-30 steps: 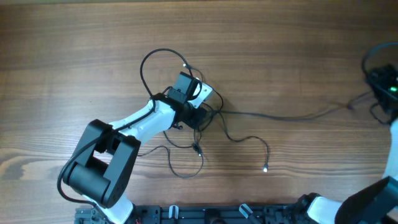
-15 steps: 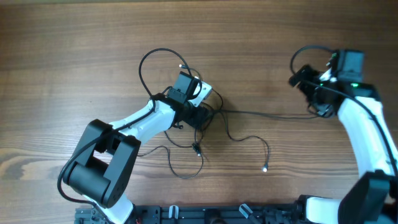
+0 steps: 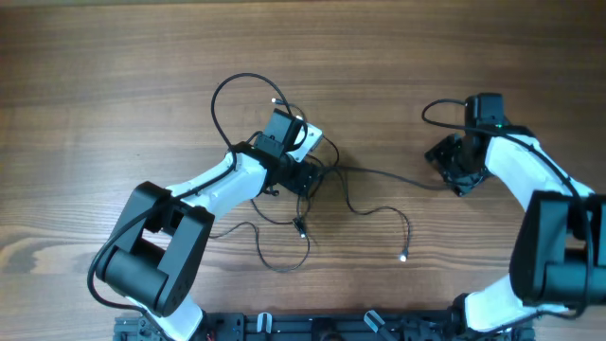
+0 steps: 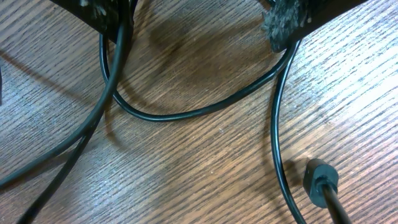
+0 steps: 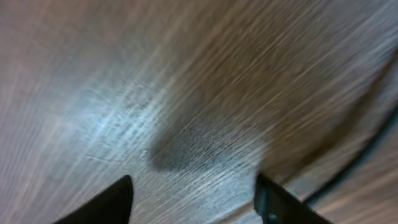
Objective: Untangle cables
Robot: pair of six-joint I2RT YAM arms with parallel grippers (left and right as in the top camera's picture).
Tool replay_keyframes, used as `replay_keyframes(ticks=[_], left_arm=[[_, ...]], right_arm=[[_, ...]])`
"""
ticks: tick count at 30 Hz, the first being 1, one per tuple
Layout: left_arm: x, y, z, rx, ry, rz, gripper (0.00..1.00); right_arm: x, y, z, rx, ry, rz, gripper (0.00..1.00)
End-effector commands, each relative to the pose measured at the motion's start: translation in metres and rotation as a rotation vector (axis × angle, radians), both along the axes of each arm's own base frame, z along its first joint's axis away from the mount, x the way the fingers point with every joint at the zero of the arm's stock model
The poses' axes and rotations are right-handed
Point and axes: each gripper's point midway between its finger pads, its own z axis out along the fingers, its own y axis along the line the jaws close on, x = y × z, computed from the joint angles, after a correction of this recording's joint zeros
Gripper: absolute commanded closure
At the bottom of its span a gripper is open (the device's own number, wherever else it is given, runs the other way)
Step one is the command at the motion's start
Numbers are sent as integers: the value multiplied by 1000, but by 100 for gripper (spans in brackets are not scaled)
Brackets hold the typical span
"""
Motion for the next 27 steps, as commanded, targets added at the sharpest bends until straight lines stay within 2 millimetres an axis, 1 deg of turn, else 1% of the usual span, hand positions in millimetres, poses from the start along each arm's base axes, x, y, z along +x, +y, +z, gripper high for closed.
replay_keyframes(ticks=[1, 2, 5, 7, 9, 11, 12, 13, 14, 16, 18, 20, 21, 24, 27], left_arm=[[-12, 12, -22, 40, 58, 24, 28], [-12, 12, -22, 40, 58, 24, 28], [-12, 12, -22, 40, 58, 24, 28], [-12, 12, -22, 40, 58, 24, 28], [-12, 12, -22, 40, 58, 24, 27], [-12, 12, -22, 40, 58, 24, 26], [-12, 12, -22, 40, 58, 25, 26], [-12, 12, -22, 40, 58, 24, 26], [-12, 12, -22, 40, 59, 25, 26], [-13, 9, -21, 27, 66, 18, 26], [-15, 6, -21, 6, 78, 8, 26], [-17, 3, -20, -9, 86, 1, 26], [-18, 2, -20, -14, 89, -1, 27], [-17, 2, -20, -16, 85, -1, 27], [-15, 0, -19, -24, 77, -2, 28]], right_arm=[[-8, 20, -15, 113, 54, 6, 37], [-8, 20, -15, 111, 54, 7, 28], [-1, 19, -12, 103, 22, 37, 12], [9, 15, -1, 88, -3, 64, 0], [26, 13, 20, 74, -60, 92, 0], [39, 12, 49, 64, -115, 98, 0], [42, 9, 63, 47, -128, 79, 0], [39, 4, 74, 26, -120, 21, 0], [31, -2, 81, 9, -92, -72, 0], [7, -5, 89, 14, -19, -262, 0], [-16, -3, 89, 22, 72, -398, 0], [-28, -1, 82, 10, 116, -397, 0], [-35, 2, 72, -2, 138, -380, 1], [-52, 9, 46, -8, 188, -356, 8], [-54, 18, 24, 3, 165, -334, 11]])
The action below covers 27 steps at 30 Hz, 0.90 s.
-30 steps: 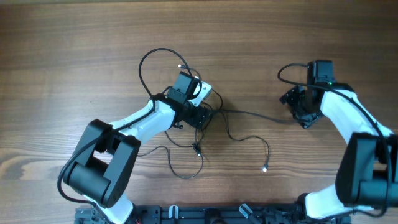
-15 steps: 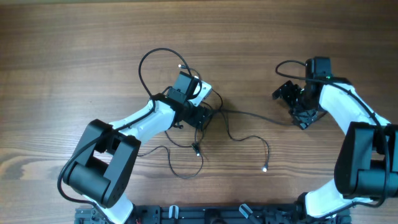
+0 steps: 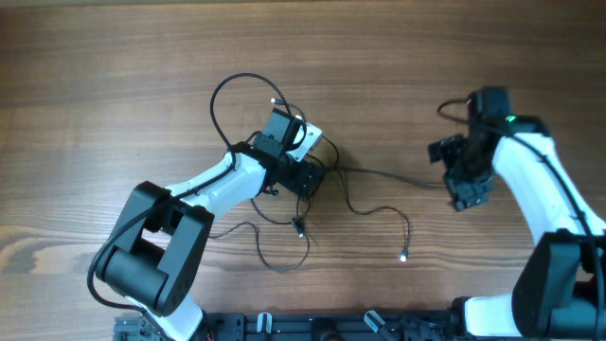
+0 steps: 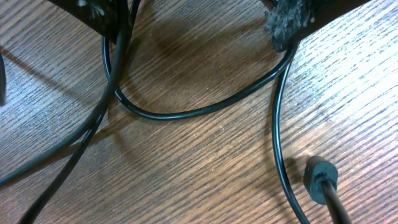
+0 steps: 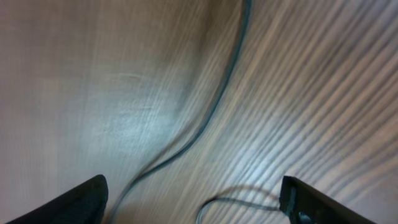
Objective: Untangle cables
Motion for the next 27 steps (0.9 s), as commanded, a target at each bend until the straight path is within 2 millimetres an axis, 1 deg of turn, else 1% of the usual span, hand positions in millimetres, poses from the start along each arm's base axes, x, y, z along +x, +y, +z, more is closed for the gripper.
replay_keyframes(ticks=[1, 4, 5, 6, 7, 8, 10, 11, 12, 13, 14, 15, 16, 17, 18, 19, 20, 21, 23, 25, 26, 27], left_arm=[[-15, 3, -19, -6, 75, 3, 28], [-15, 3, -19, -5, 78, 3, 28], [-16, 3, -20, -4, 79, 3, 28], [-16, 3, -20, -4, 80, 3, 29], [-16, 3, -20, -3, 81, 3, 29], [-16, 3, -20, -2, 83, 3, 28], [-16, 4, -20, -2, 83, 3, 28], [-17, 4, -20, -2, 83, 3, 28], [-16, 4, -20, -2, 82, 3, 28], [-16, 3, -20, -2, 83, 3, 28], [-16, 3, -20, -2, 83, 3, 28], [-17, 4, -20, -2, 84, 4, 28], [-17, 4, -20, -4, 87, 13, 29], [-17, 4, -20, -6, 94, 27, 29], [-18, 4, -21, -5, 97, 27, 29], [-19, 5, -21, -1, 101, 27, 29], [-20, 6, -22, 2, 107, 27, 29], [-22, 8, -23, 9, 117, 29, 27], [-26, 17, -26, 54, 133, 39, 23], [-30, 32, -31, 132, 142, 63, 23], [-33, 41, -33, 174, 150, 75, 23], [-35, 48, -34, 202, 158, 83, 22]], right_arm=[[-13, 8, -35, -7, 19, -18, 11], [-11, 6, -53, -20, -28, -71, 11], [-6, 5, -57, -22, -60, -74, 13], [1, 5, -59, -21, -102, -72, 17], [8, 6, -60, -19, -137, -63, 29], [13, 6, -60, -19, -162, -65, 39], [25, 6, -57, -17, -209, -64, 50], [30, 6, -56, -17, -231, -63, 59], [35, 6, -54, -16, -252, -58, 70], [41, 6, -52, -18, -282, -42, 89], [52, 7, -47, -18, -329, -7, 95], [69, 11, -36, -3, -410, 63, 96], [89, 17, -18, 21, -508, 149, 95], [106, 21, 3, 36, -601, 218, 95], [117, 20, 21, 31, -657, 250, 95], [128, 14, 45, 6, -719, 267, 95], [136, 3, 68, -33, -765, 258, 95], [142, -12, 94, -84, -807, 235, 96], [148, -50, 143, -200, -886, 184, 95], [148, -89, 193, -333, -975, 177, 95], [144, -111, 218, -408, -1014, 176, 96], [140, -128, 235, -461, -1033, 170, 95]])
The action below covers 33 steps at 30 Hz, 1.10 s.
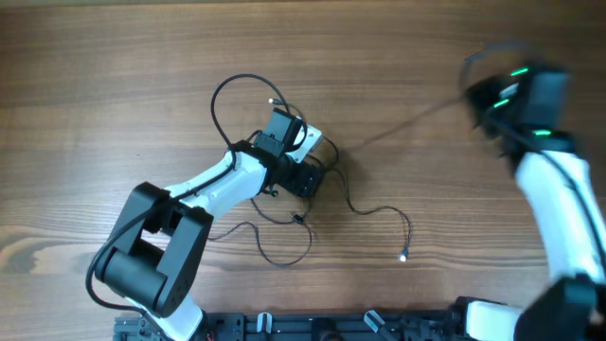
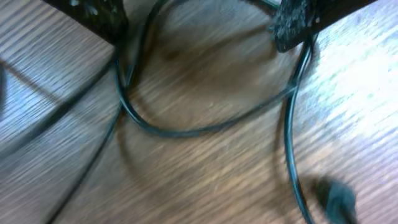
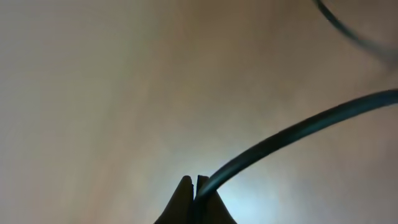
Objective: Untangle cables
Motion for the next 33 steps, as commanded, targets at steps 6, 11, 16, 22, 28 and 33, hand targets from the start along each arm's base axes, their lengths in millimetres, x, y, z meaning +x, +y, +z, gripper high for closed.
replay_keyframes(ticks=[6, 11, 16, 22, 28, 33], left_arm=[[-31, 67, -35, 246, 146, 108, 24], [-27, 75, -35, 240, 152, 143, 21], [-29, 70, -35, 204, 169, 138, 11], [-33, 61, -34, 155, 192, 125, 11], [-33, 58, -34, 138, 199, 126, 12], [-27, 55, -33, 111, 187, 175, 5]], right_arm=[[-39, -140, 112, -434, -151, -166, 95], [-56, -183, 106, -588, -70, -200, 95], [-73, -239, 94, -815, 101, -302, 96], [-101, -309, 84, -983, 261, -468, 95], [-127, -363, 82, -1106, 323, -533, 95], [-141, -384, 64, -1060, 321, -527, 95]])
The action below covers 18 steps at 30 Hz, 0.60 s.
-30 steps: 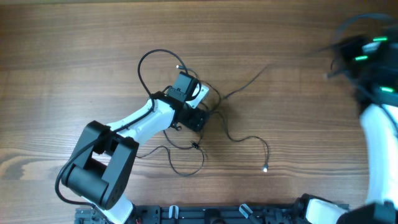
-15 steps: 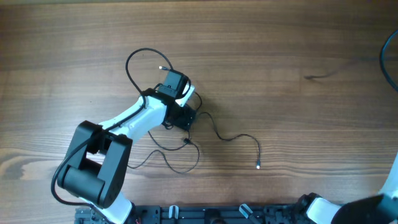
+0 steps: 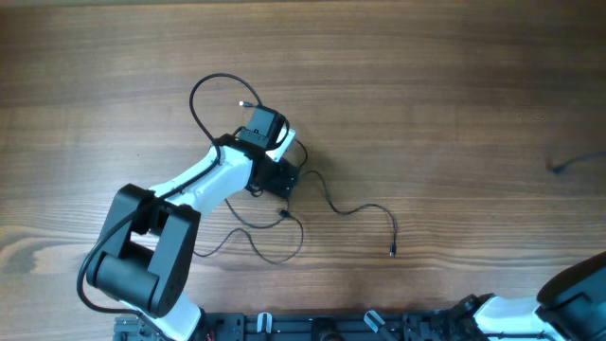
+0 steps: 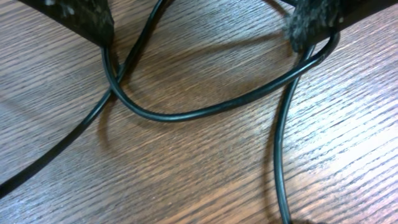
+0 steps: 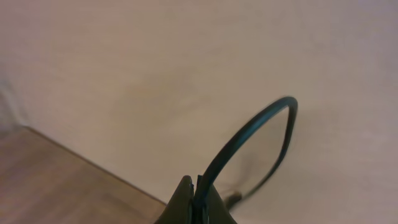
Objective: Untangle cables
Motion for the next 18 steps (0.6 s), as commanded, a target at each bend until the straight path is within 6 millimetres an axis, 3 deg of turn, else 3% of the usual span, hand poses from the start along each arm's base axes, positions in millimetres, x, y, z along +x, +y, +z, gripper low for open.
replay_keyframes(ticks=[1, 4, 8, 10, 11, 12, 15, 16, 18], left_arm=[[-25, -6, -28, -70, 122, 46, 5], [-17, -15, -25, -118, 97, 38, 7], [-13, -19, -23, -138, 82, 34, 8], [-13, -19, -23, -138, 81, 33, 8], [-13, -19, -23, -138, 81, 33, 8], [-13, -19, -23, -138, 81, 34, 8], [-13, -19, -23, -138, 81, 34, 7], [-13, -19, -23, -138, 81, 33, 7], [-13, -19, -23, -138, 81, 33, 5]], right_arm=[[4, -7, -38, 105, 16, 71, 95], [19, 5, -97, 306, 9, 158, 95], [21, 28, -181, 554, 89, 141, 95], [17, 37, -204, 620, 133, 135, 94], [14, 40, -210, 645, 147, 130, 76], [11, 44, -210, 662, 158, 128, 48], [6, 51, -185, 654, 153, 129, 21], [5, 52, -169, 636, 140, 132, 2], [3, 55, -137, 597, 110, 136, 0]])
